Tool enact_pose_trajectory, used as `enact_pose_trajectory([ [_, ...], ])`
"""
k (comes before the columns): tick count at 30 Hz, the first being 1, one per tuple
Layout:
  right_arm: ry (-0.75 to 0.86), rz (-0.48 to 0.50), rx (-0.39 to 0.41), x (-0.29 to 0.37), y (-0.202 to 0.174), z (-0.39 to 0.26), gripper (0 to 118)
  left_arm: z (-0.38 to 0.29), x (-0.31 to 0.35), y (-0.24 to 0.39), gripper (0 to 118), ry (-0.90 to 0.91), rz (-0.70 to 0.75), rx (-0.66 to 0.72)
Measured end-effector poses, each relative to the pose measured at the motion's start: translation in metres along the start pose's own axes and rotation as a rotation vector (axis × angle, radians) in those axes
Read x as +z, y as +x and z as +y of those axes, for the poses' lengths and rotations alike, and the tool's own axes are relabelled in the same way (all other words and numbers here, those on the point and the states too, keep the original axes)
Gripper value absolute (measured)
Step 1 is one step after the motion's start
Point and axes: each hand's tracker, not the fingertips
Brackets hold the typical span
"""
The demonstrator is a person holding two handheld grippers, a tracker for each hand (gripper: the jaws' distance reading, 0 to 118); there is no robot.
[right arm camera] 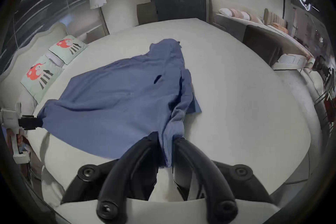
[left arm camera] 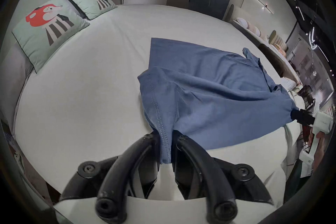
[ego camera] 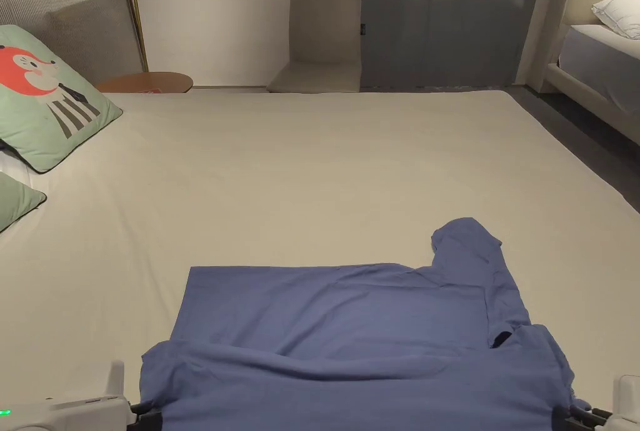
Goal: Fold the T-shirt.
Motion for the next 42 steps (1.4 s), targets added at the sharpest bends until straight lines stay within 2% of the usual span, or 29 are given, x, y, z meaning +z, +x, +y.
enact_pose_trajectory([
  [8, -0.121, -0.006, 0.002, 0.041, 0.004, -0.024, 13, -0.054, 0.029, -0.017, 7, -0.106, -0.010, 0.100],
  [10, -0.164, -0.050, 0.057, 0.027, 0.007, -0.036, 13, -0.063, 0.023, -0.022, 7, -0.119, -0.005, 0.101],
  [13, -0.192, -0.067, 0.068, 0.012, 0.005, -0.049, 13, -0.070, 0.011, -0.014, 7, -0.133, 0.022, 0.098],
  [16, -0.190, -0.090, 0.073, 0.007, -0.001, -0.058, 13, -0.072, 0.003, -0.005, 7, -0.144, 0.065, 0.036],
  [19, -0.166, -0.083, 0.067, 0.003, 0.008, -0.059, 16, -0.075, -0.002, -0.004, 8, -0.134, 0.075, 0.019],
  [20, -0.141, -0.073, 0.045, 0.007, 0.010, -0.060, 31, -0.075, 0.006, -0.003, 16, -0.114, 0.073, 0.026],
  [21, -0.123, -0.078, 0.031, 0.013, 0.012, -0.058, 55, -0.073, 0.013, -0.003, 35, -0.072, 0.077, 0.059],
  [22, -0.085, -0.106, 0.020, 0.021, 0.014, -0.057, 83, -0.071, 0.020, -0.003, 68, -0.026, 0.103, 0.089],
  [23, -0.029, -0.102, 0.013, 0.029, 0.014, -0.053, 98, -0.068, 0.028, -0.001, 91, 0.025, 0.105, 0.101],
  [24, 0.051, -0.101, -0.001, 0.038, 0.012, -0.048, 106, -0.064, 0.037, 0.001, 104, 0.089, 0.098, 0.110],
  [25, 0.114, -0.101, -0.008, 0.046, 0.010, -0.041, 106, -0.058, 0.041, 0.005, 108, 0.161, 0.086, 0.102],
  [28, 0.316, -0.154, 0.018, 0.063, -0.016, -0.014, 106, -0.036, 0.066, 0.023, 108, 0.351, 0.104, 0.063],
  [30, 0.420, -0.203, 0.075, 0.068, -0.033, 0.000, 103, -0.021, 0.083, 0.043, 104, 0.450, 0.124, 0.015],
  [31, 0.455, -0.219, 0.095, 0.070, -0.039, 0.005, 89, -0.017, 0.088, 0.049, 91, 0.487, 0.136, -0.007],
  [32, 0.484, -0.223, 0.103, 0.071, -0.046, 0.009, 67, -0.014, 0.092, 0.054, 71, 0.522, 0.140, -0.030],
  [33, 0.498, -0.208, 0.106, 0.072, -0.051, 0.011, 35, -0.012, 0.088, 0.053, 40, 0.549, 0.130, -0.048],
  [34, 0.500, -0.193, 0.115, 0.071, -0.058, 0.015, 14, -0.010, 0.090, 0.056, 14, 0.561, 0.125, -0.065],
  [35, 0.497, -0.196, 0.118, 0.069, -0.063, 0.017, 5, -0.008, 0.089, 0.059, 4, 0.551, 0.129, -0.068],
  [37, 0.510, -0.197, 0.120, 0.064, -0.069, 0.019, 2, -0.004, 0.090, 0.066, 0, 0.553, 0.134, -0.066],
  [38, 0.489, -0.157, 0.131, 0.060, -0.067, 0.020, 2, -0.001, 0.089, 0.065, 0, 0.535, 0.101, -0.077],
  [42, 0.472, -0.153, 0.138, 0.050, -0.070, 0.019, 2, 0.010, 0.078, 0.064, 0, 0.503, 0.077, -0.083],
])
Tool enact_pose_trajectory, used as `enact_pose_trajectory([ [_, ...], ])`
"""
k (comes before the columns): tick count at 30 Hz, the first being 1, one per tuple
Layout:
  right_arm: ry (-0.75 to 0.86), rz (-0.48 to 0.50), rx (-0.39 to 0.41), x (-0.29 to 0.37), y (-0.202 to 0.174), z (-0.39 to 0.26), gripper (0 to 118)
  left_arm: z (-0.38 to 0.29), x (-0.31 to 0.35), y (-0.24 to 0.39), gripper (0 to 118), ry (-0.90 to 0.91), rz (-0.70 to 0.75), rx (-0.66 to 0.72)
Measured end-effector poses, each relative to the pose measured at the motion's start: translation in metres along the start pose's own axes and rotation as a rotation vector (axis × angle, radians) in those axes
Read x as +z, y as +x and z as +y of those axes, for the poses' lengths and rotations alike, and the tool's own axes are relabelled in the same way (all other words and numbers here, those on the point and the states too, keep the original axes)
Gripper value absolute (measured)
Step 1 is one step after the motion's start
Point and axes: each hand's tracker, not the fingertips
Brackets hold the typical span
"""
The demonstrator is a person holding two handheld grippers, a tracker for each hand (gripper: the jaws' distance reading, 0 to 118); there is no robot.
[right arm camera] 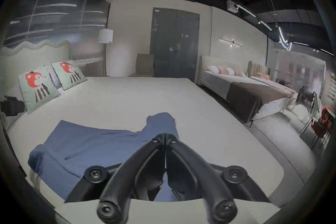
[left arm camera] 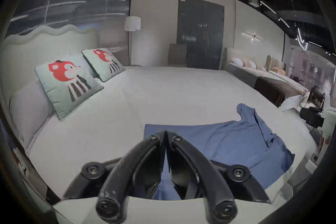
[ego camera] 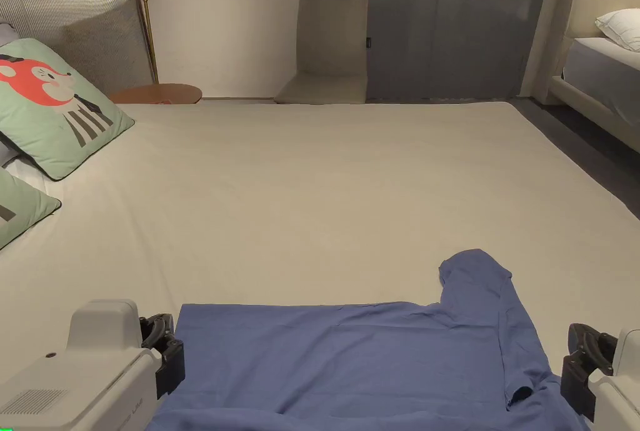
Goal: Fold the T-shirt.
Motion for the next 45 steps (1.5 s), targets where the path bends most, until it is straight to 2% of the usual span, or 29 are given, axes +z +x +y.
enact_pose_trajectory([
  [7, -0.063, 0.002, -0.043, -0.032, 0.021, -0.015, 2, 0.030, -0.099, -0.024, 2, -0.201, -0.038, 0.093],
  [8, -0.070, 0.000, -0.046, -0.024, 0.009, -0.009, 2, 0.033, -0.120, -0.027, 12, -0.233, -0.033, 0.091],
  [9, -0.079, -0.004, -0.052, -0.027, 0.010, -0.010, 2, 0.037, -0.140, -0.031, 38, -0.267, -0.018, 0.099],
  [10, -0.086, -0.007, -0.058, -0.030, 0.012, -0.012, 2, 0.039, -0.158, -0.033, 80, -0.302, 0.009, 0.088],
  [11, -0.095, -0.009, -0.066, -0.034, 0.013, -0.013, 2, 0.037, -0.179, -0.038, 105, -0.345, 0.036, 0.077],
  [12, -0.105, -0.009, -0.070, -0.036, 0.013, -0.017, 2, 0.036, -0.199, -0.042, 111, -0.382, 0.056, 0.073],
  [13, -0.113, -0.012, -0.070, -0.039, 0.014, -0.019, 2, 0.034, -0.211, -0.045, 107, -0.397, 0.050, 0.067],
  [16, -0.134, -0.021, -0.065, -0.043, 0.013, -0.020, 2, 0.022, -0.252, -0.052, 107, -0.461, 0.129, 0.031],
  [18, -0.148, -0.031, -0.065, -0.048, 0.015, -0.021, 2, 0.013, -0.271, -0.058, 105, -0.513, 0.139, 0.057],
  [19, -0.156, -0.034, -0.064, -0.051, 0.017, -0.022, 2, 0.007, -0.277, -0.061, 95, -0.535, 0.122, 0.078],
  [21, -0.173, -0.045, -0.066, -0.059, 0.023, -0.030, 2, 0.001, -0.287, -0.063, 57, -0.570, 0.113, 0.103],
  [22, -0.181, -0.047, -0.069, -0.062, 0.025, -0.030, 2, -0.001, -0.290, -0.063, 46, -0.569, 0.113, 0.108],
  [25, -0.202, -0.056, -0.085, -0.071, 0.024, -0.025, 2, -0.005, -0.286, -0.057, 43, -0.541, 0.118, 0.082],
  [26, -0.213, -0.064, -0.091, -0.078, 0.025, -0.023, 3, -0.004, -0.284, -0.056, 35, -0.536, 0.106, 0.060],
  [27, -0.229, -0.067, -0.094, -0.087, 0.027, -0.020, 13, -0.001, -0.271, -0.045, 20, -0.522, 0.097, 0.041],
  [28, -0.259, -0.052, -0.100, -0.100, 0.030, -0.017, 48, 0.000, -0.268, -0.044, 5, -0.509, 0.093, 0.033],
  [29, -0.322, -0.038, -0.100, -0.117, 0.032, -0.013, 82, 0.001, -0.265, -0.043, 4, -0.505, 0.088, 0.035],
  [30, -0.360, -0.042, -0.114, -0.134, 0.034, -0.008, 108, 0.002, -0.263, -0.043, 4, -0.501, 0.091, 0.033],
  [31, -0.367, -0.041, -0.129, -0.150, 0.035, -0.005, 117, 0.000, -0.271, -0.049, 4, -0.495, 0.093, 0.031],
  [36, -0.578, -0.037, -0.095, -0.233, 0.037, 0.004, 117, 0.008, -0.253, -0.052, 4, -0.469, 0.083, 0.091],
  [37, -0.608, -0.055, -0.092, -0.245, 0.035, 0.003, 112, 0.008, -0.251, -0.052, 4, -0.466, 0.081, 0.091],
  [40, -0.642, -0.078, -0.083, -0.274, 0.032, -0.002, 83, 0.007, -0.252, -0.052, 4, -0.460, 0.081, 0.073],
  [42, -0.670, -0.091, -0.067, -0.283, 0.030, -0.003, 72, 0.009, -0.250, -0.052, 4, -0.459, 0.082, 0.069],
  [43, -0.676, -0.093, -0.057, -0.284, 0.030, -0.003, 57, 0.012, -0.249, -0.051, 4, -0.457, 0.082, 0.069],
  [45, -0.668, -0.087, -0.029, -0.283, 0.033, -0.001, 18, 0.014, -0.247, -0.051, 4, -0.454, 0.079, 0.069],
])
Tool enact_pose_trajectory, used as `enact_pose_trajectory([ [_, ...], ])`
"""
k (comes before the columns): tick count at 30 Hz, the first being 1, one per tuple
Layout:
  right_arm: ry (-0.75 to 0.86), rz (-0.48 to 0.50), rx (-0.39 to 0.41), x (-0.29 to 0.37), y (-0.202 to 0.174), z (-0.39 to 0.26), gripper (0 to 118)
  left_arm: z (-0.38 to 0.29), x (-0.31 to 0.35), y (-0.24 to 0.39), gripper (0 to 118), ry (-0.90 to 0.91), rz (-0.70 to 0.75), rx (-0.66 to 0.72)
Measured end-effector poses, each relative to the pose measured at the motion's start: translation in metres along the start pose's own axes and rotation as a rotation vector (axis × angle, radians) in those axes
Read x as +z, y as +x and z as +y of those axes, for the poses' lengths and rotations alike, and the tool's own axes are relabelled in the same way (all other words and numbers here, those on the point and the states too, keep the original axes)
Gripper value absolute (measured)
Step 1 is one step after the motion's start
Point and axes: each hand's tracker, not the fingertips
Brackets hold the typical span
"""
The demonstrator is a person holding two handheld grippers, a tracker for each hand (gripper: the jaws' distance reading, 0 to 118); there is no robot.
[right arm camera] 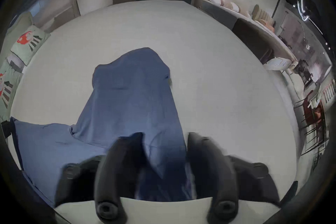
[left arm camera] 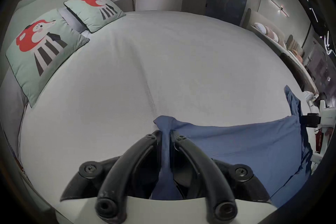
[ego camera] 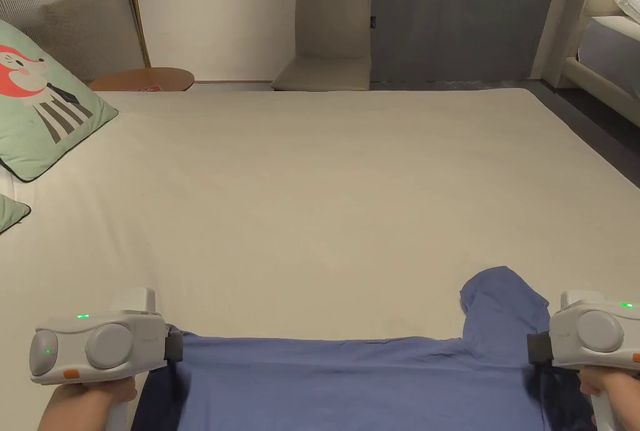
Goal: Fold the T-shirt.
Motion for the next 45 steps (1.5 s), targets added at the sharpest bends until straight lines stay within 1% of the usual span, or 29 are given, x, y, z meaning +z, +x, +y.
enact_pose_trajectory([
  [1, 0.010, -0.004, 0.012, 0.005, 0.002, 0.000, 8, 0.000, 0.002, 0.000, 4, 0.001, 0.000, -0.003],
  [3, 0.054, 0.000, 0.034, 0.015, 0.008, 0.000, 7, 0.000, 0.001, -0.002, 4, 0.004, 0.000, -0.007],
  [5, 0.077, 0.053, 0.040, 0.030, 0.017, 0.000, 7, 0.001, 0.008, -0.004, 4, 0.010, -0.005, -0.008],
  [7, 0.114, 0.054, 0.041, 0.050, 0.022, -0.004, 7, 0.001, 0.028, -0.002, 4, 0.029, -0.011, 0.004],
  [9, 0.150, 0.096, 0.030, 0.072, 0.033, -0.007, 7, 0.000, 0.045, -0.005, 4, 0.046, -0.020, 0.010],
  [10, 0.163, 0.119, 0.020, 0.083, 0.038, -0.009, 7, 0.001, 0.048, -0.010, 4, 0.056, -0.047, 0.015],
  [13, 0.206, 0.147, 0.015, 0.120, 0.048, -0.024, 6, -0.008, 0.083, -0.014, 4, 0.083, -0.066, 0.016],
  [15, 0.234, 0.163, 0.003, 0.153, 0.053, -0.038, 6, -0.018, 0.109, -0.018, 4, 0.102, -0.076, 0.010],
  [18, 0.262, 0.183, 0.012, 0.187, 0.064, -0.060, 6, -0.035, 0.141, -0.027, 4, 0.115, -0.087, 0.014],
  [21, 0.277, 0.184, 0.026, 0.209, 0.077, -0.086, 6, -0.060, 0.168, -0.036, 4, 0.120, -0.086, 0.009],
  [24, 0.267, 0.190, 0.035, 0.224, 0.083, -0.113, 6, -0.090, 0.178, -0.046, 4, 0.096, -0.075, -0.005],
  [26, 0.233, 0.190, 0.044, 0.227, 0.086, -0.133, 6, -0.114, 0.185, -0.047, 4, 0.062, -0.070, -0.012],
  [27, 0.215, 0.159, 0.033, 0.232, 0.084, -0.149, 6, -0.125, 0.186, -0.050, 4, 0.043, -0.070, -0.009],
  [30, 0.146, 0.134, 0.059, 0.230, 0.084, -0.176, 6, -0.156, 0.187, -0.060, 4, -0.011, -0.075, 0.020],
  [31, 0.124, 0.137, 0.063, 0.211, 0.092, -0.180, 6, -0.164, 0.186, -0.062, 4, -0.027, -0.077, 0.026],
  [34, 0.057, 0.112, 0.096, 0.204, 0.089, -0.204, 6, -0.188, 0.183, -0.062, 4, -0.061, -0.071, 0.049],
  [35, 0.037, 0.092, 0.092, 0.214, 0.080, -0.215, 6, -0.194, 0.181, -0.063, 4, -0.069, -0.069, 0.058],
  [38, 0.003, 0.075, 0.104, 0.201, 0.077, -0.230, 6, -0.206, 0.169, -0.067, 4, -0.089, -0.057, 0.059],
  [39, -0.003, 0.071, 0.102, 0.182, 0.084, -0.232, 6, -0.209, 0.166, -0.066, 4, -0.093, -0.050, 0.049],
  [45, -0.016, 0.035, 0.123, 0.160, 0.082, -0.240, 6, -0.217, 0.151, -0.064, 4, -0.105, -0.022, 0.027],
])
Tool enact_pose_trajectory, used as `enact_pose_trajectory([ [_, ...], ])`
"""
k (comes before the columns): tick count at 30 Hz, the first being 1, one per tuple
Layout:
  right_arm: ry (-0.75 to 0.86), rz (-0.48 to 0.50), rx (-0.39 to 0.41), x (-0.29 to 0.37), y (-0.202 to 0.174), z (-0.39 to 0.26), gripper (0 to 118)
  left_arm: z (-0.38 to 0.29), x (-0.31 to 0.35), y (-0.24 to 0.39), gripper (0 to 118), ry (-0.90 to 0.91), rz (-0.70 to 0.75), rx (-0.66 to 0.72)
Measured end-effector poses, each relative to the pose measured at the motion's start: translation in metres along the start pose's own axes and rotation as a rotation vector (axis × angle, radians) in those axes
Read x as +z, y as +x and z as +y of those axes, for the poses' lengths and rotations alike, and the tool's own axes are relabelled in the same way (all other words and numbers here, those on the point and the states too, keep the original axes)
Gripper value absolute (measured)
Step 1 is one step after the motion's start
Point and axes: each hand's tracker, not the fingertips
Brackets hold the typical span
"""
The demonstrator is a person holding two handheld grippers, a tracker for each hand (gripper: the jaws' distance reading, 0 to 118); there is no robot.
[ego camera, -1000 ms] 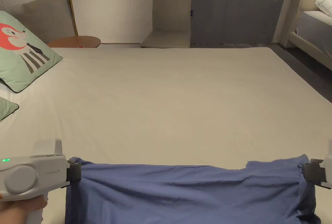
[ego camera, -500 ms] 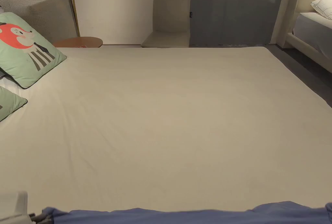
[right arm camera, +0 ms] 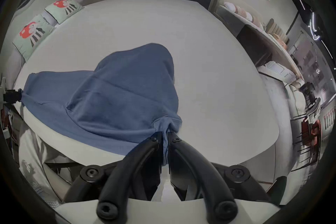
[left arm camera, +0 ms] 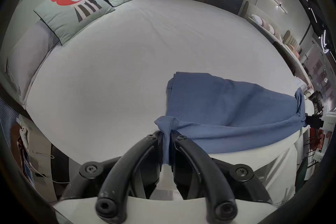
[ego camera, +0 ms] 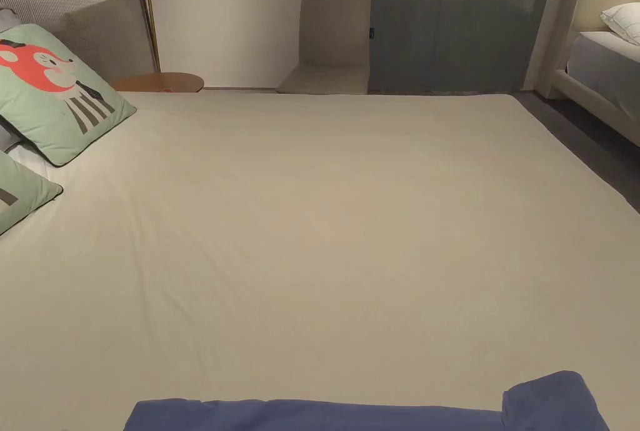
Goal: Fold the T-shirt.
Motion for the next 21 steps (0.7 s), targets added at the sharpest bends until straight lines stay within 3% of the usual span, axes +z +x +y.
enact_pose_trajectory([
  [3, 0.008, -0.009, 0.007, 0.004, -0.003, 0.001, 7, -0.003, 0.000, 0.004, 4, 0.009, 0.005, -0.003],
  [4, 0.014, -0.006, 0.007, 0.005, -0.003, 0.000, 8, -0.004, 0.006, 0.007, 10, 0.023, 0.006, -0.007],
  [5, 0.022, -0.007, 0.006, 0.008, -0.003, -0.001, 16, -0.004, 0.016, 0.011, 23, 0.049, 0.010, -0.020],
  [6, 0.039, -0.021, -0.008, 0.010, 0.000, -0.005, 34, -0.003, 0.022, 0.014, 44, 0.090, 0.028, -0.037],
  [7, 0.066, -0.042, -0.016, 0.015, 0.000, -0.005, 67, -0.002, 0.028, 0.016, 75, 0.123, 0.031, -0.036],
  [8, 0.125, -0.046, -0.038, 0.021, 0.000, -0.004, 87, 0.001, 0.035, 0.018, 97, 0.171, 0.017, -0.025],
  [9, 0.173, -0.031, -0.070, 0.028, 0.000, -0.003, 102, 0.004, 0.044, 0.023, 109, 0.217, 0.000, -0.018],
  [12, 0.349, -0.002, -0.132, 0.056, -0.017, 0.007, 106, 0.016, 0.068, 0.037, 108, 0.358, -0.023, -0.020],
  [15, 0.487, -0.051, -0.104, 0.075, -0.039, 0.018, 99, 0.025, 0.075, 0.041, 101, 0.465, -0.024, -0.032],
  [17, 0.559, -0.079, -0.100, 0.083, -0.052, 0.022, 54, 0.030, 0.088, 0.050, 56, 0.523, -0.041, -0.036],
  [18, 0.587, -0.077, -0.098, 0.084, -0.059, 0.023, 24, 0.032, 0.092, 0.053, 22, 0.541, -0.044, -0.038],
  [19, 0.607, -0.079, -0.092, 0.085, -0.064, 0.025, 2, 0.033, 0.094, 0.056, 1, 0.543, -0.055, -0.041],
  [21, 0.646, -0.091, -0.099, 0.086, -0.076, 0.026, 1, 0.033, 0.095, 0.061, 0, 0.572, -0.064, -0.042],
])
